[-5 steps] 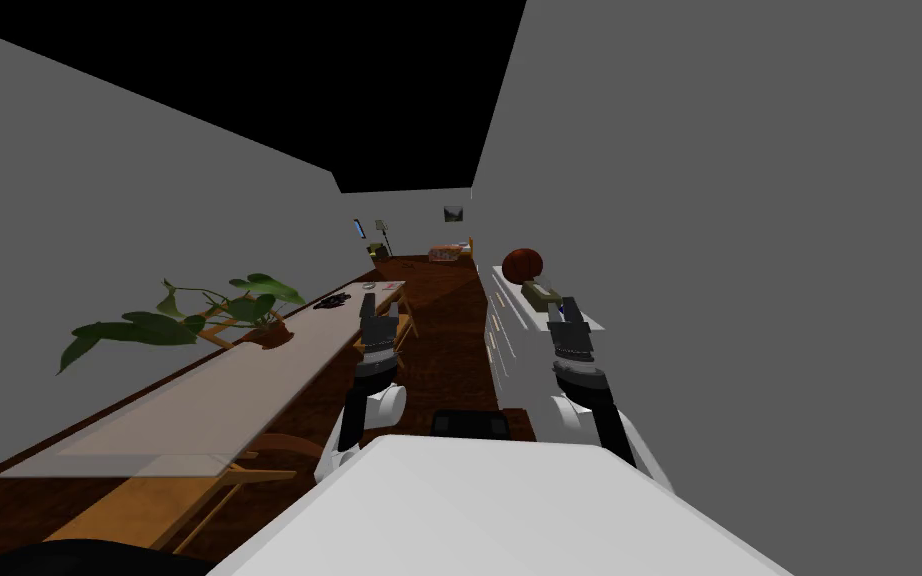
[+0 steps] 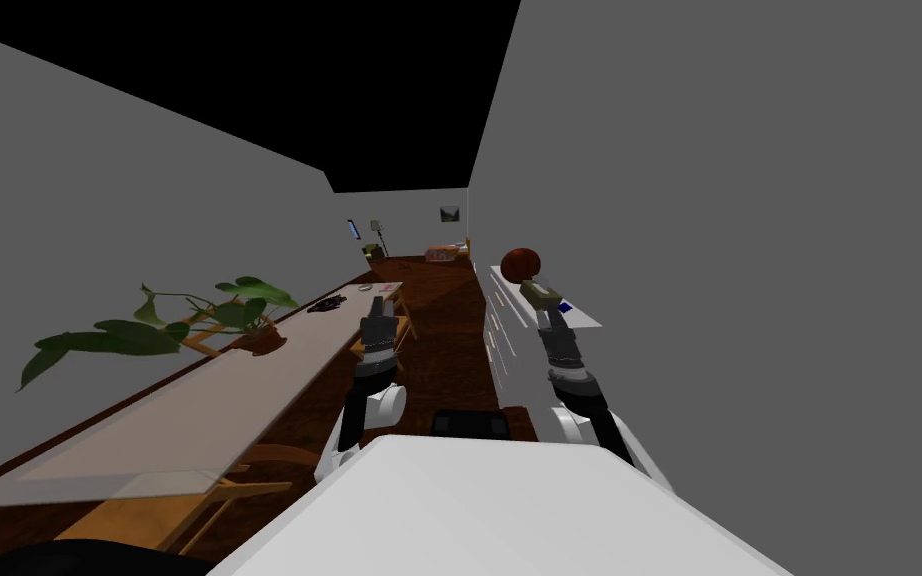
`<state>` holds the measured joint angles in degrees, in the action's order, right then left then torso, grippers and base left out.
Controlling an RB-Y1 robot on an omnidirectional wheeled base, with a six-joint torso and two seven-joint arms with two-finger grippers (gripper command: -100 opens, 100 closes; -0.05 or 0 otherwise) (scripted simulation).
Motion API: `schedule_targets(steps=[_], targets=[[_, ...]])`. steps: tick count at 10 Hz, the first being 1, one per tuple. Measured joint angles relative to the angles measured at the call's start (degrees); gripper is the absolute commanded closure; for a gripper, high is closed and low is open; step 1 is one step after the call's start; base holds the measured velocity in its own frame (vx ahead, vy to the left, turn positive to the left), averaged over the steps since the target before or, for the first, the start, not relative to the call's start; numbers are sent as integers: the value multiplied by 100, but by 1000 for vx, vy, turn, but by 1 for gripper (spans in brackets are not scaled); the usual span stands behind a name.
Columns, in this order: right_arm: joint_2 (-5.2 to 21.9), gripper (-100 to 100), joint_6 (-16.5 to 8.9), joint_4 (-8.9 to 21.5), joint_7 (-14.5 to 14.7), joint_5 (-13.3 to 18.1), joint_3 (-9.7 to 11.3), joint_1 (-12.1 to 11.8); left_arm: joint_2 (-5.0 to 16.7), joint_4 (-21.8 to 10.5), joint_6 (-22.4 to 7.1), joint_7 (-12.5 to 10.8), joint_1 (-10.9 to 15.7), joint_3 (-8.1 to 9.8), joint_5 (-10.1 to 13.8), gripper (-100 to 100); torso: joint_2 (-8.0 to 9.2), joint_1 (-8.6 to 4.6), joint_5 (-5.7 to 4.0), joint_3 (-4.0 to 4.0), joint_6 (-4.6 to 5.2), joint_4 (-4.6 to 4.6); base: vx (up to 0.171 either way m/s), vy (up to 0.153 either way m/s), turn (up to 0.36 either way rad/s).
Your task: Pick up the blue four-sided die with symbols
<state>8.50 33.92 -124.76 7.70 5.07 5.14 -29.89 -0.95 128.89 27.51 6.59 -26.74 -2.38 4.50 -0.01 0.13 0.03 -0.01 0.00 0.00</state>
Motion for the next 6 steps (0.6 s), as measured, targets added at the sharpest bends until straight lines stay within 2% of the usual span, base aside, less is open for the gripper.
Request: schedule_targets(steps=[6], targets=[[933,-100,350,412,289,-266,471,-221,0,0,0,0,0,0,0,0,-5,4,0,-3,1,-1,16,42,-61]])
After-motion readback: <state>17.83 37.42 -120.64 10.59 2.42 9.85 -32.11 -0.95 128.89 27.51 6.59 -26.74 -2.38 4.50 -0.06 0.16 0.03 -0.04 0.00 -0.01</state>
